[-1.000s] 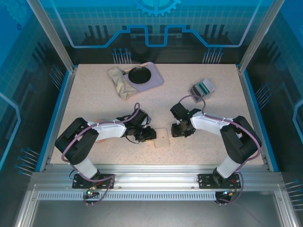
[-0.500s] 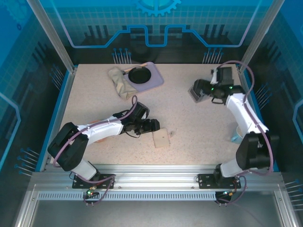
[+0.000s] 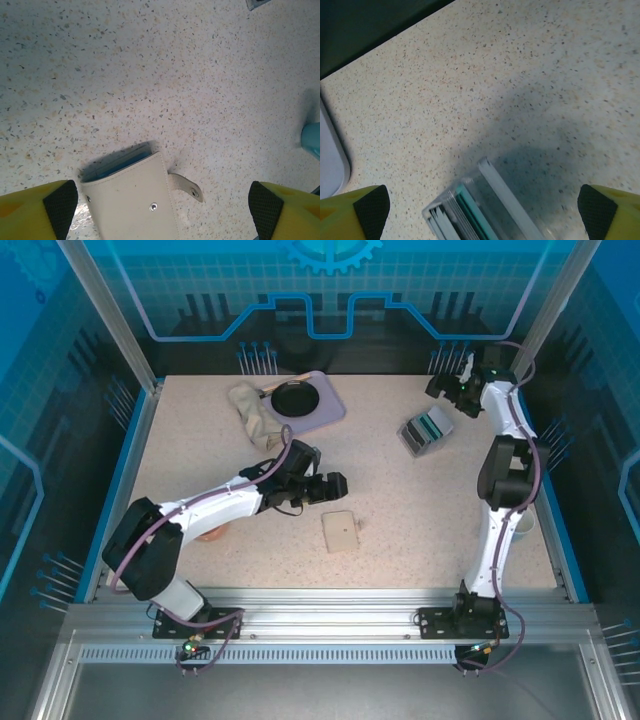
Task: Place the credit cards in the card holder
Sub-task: Move the storage box to the center of the table.
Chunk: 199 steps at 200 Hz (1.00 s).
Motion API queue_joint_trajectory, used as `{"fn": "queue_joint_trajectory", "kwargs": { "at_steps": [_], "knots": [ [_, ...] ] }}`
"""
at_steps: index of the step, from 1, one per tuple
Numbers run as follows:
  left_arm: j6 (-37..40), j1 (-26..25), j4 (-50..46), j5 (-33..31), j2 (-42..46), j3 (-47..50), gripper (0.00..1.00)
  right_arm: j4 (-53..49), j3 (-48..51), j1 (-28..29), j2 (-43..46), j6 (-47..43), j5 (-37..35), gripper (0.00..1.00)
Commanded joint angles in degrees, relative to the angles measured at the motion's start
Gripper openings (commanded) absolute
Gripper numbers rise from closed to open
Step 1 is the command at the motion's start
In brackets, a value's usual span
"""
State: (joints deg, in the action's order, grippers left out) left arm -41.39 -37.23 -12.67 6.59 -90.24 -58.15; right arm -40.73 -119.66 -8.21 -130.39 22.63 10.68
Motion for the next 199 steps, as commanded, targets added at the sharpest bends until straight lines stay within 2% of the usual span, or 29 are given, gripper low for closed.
{"fn": "queue_joint_trajectory", "kwargs": {
  "at_steps": [1,45,66,100,152,199],
  "knots": [
    [1.57,0.54,-1.29,-1.1,-1.08,-2.01,0.92,-7.38,-7.2,-0.67,-6.22,1.2,4.95,1.0],
    [1.8,1.02,-1.99,-0.7,-1.51,-2.38,0.92,-10.46,-13.1,-0.43,-12.86,-0.77,11.37,1.0],
    [1.91,1.16,-2.27,-0.39,-1.69,-2.67,0.92,-11.66,-12.75,-0.08,-13.3,-3.73,15.64,0.99],
    [2.23,1.21,-2.54,0.09,-1.97,-2.93,0.92,-11.28,-8.15,1.18,-10.43,-9.78,22.05,0.97],
    [2.01,1.32,-2.36,0.22,-2.05,-2.46,0.92,-2.73,7.77,3.68,-0.74,-11.94,29.77,0.94],
    [1.61,1.67,-2.22,-0.13,-1.19,-0.95,0.92,-3.91,9.51,9.08,0.09,-17.49,31.5,0.93]
  ]
}}
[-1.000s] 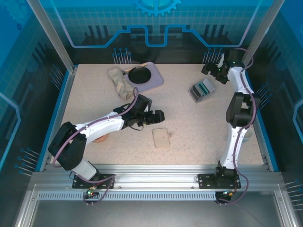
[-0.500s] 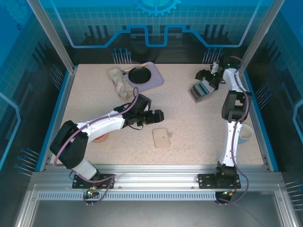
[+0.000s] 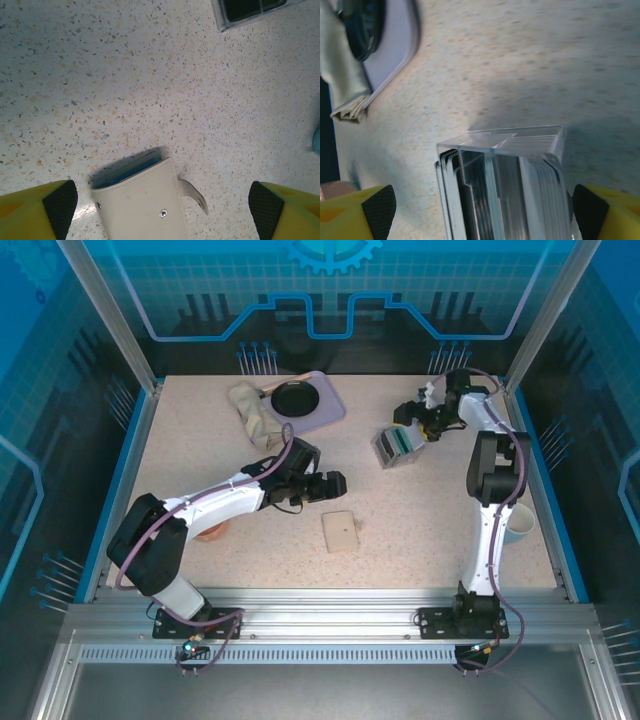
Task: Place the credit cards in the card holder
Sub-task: Move the storage box to the center of the table.
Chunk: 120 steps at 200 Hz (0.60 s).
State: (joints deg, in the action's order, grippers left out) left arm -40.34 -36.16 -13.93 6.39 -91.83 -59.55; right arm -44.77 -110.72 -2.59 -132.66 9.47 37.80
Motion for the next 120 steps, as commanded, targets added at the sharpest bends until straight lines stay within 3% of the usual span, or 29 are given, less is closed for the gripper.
{"fn": "queue_joint_trajectory", "kwargs": {
  "at_steps": [1,54,74,120],
  "knots": [
    [0.54,0.58,-0.89,0.04,0.46,0.47,0.92,0.13,0.58,3.64,2.34,-4.4,4.38,0.93],
    [-1.21,2.48,0.54,-0.24,3.64,4.68,0.92,-0.83,1.73,8.64,2.37,-0.92,3.73,0.9],
    [-1.94,3.65,1.0,-0.42,5.59,6.46,0.92,2.95,8.11,9.45,6.19,2.26,1.66,0.9],
    [-1.89,4.99,1.52,-0.03,8.02,8.93,0.93,10.05,20.13,11.64,14.67,5.23,4.03,0.89]
  ]
}}
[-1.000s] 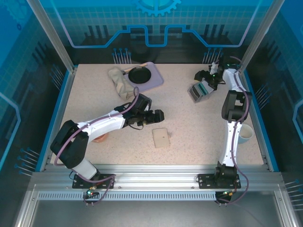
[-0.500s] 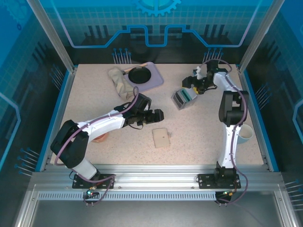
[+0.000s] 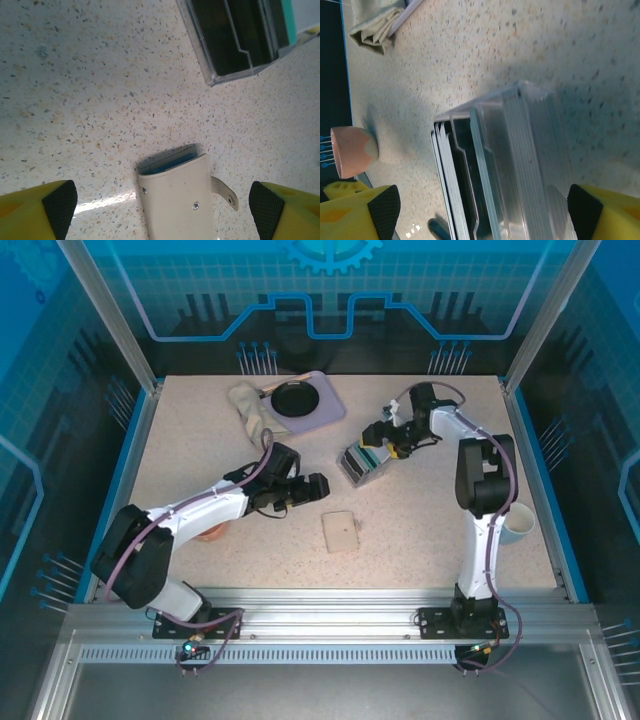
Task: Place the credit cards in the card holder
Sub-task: Move the storage box to the center of the table, then pick up several credit cards from the storage box.
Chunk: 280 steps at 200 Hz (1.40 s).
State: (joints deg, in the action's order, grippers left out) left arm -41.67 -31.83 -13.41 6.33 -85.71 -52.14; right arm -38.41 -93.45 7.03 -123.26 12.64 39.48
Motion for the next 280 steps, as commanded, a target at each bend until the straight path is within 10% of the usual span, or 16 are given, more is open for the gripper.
{"fn": "queue_joint_trajectory", "kwargs": {
  "at_steps": [1,45,123,178,280],
  "knots": [
    [-0.58,0.65,1.05,0.02,1.97,1.56,0.93,3.74,3.03,2.11,5.43,2.0,2.39,0.89],
    [-2.31,1.82,4.83,1.06,2.95,3.93,0.95,-0.2,5.12,3.34,7.77,-1.04,1.5,0.89],
    [-6.15,6.31,9.55,1.44,4.5,8.0,0.99,-6.59,3.13,14.22,18.29,-1.82,-45.99,0.84],
    [-8.21,8.02,10.81,1.94,4.54,9.4,0.99,-5.15,1.82,26.83,12.34,-3.25,-53.9,0.71],
    [-8.25,8.19,10.81,0.96,6.19,11.05,0.99,-8.31,-5.43,30.24,1.86,-3.74,-62.14,0.6]
  ]
}}
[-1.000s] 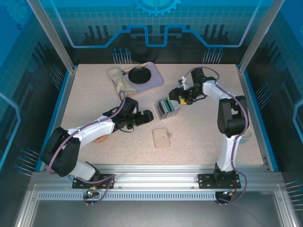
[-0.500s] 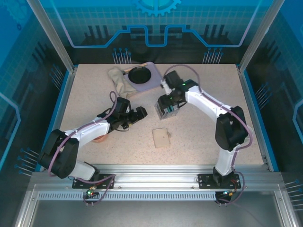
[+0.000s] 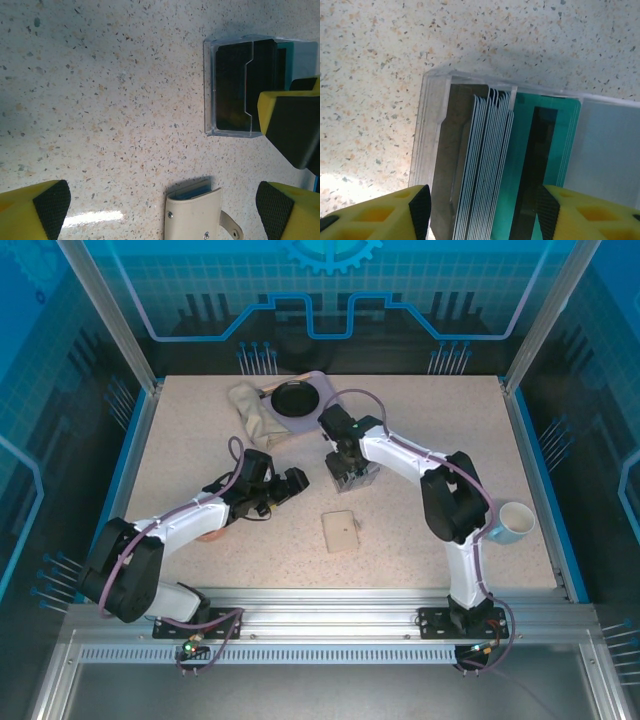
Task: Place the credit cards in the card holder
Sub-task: Pick up several credit cards from the storage box.
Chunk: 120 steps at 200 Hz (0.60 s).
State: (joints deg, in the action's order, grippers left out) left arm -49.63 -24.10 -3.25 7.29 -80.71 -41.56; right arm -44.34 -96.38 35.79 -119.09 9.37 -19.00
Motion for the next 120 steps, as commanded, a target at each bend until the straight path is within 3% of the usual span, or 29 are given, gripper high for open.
{"fn": "queue_joint_trajectory", "kwargs": {
  "at_steps": [1,78,120],
  "knots": [
    [-0.3,0.45,0.67,0.0,1.18,0.45,0.99,-2.45,-2.55,1.56,-2.39,-0.43,-3.7,0.6],
    [0.04,0.54,0.43,0.18,0.64,0.19,0.99,-1.95,-3.65,3.41,-4.65,-1.22,-12.36,0.55],
    [0.14,0.54,0.43,0.38,0.37,0.17,0.99,-1.96,-3.6,3.29,-3.45,-1.63,-12.52,0.51]
  ]
}}
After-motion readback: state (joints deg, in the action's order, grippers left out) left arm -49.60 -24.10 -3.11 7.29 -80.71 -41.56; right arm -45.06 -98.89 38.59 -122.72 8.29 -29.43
